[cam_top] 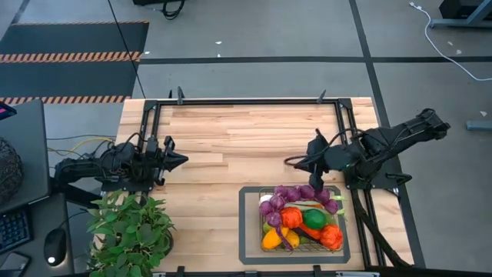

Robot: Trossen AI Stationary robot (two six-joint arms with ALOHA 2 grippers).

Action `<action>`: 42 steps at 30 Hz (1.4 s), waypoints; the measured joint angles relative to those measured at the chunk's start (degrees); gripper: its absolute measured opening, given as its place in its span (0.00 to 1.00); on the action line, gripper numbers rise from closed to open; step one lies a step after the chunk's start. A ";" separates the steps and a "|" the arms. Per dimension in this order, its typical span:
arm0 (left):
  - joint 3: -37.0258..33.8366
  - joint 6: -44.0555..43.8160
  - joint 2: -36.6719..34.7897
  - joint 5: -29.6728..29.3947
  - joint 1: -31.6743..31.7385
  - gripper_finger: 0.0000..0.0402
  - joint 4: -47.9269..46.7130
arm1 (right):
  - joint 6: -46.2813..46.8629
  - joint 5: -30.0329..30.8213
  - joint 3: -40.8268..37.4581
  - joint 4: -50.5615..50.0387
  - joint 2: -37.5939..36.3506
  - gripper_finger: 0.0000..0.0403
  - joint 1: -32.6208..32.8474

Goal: Build produce basket
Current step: Return to Home Position

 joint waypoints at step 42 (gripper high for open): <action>0.09 0.00 0.00 0.00 0.00 0.06 -0.02 | -17.44 -18.01 -64.54 49.09 -58.33 0.02 -21.94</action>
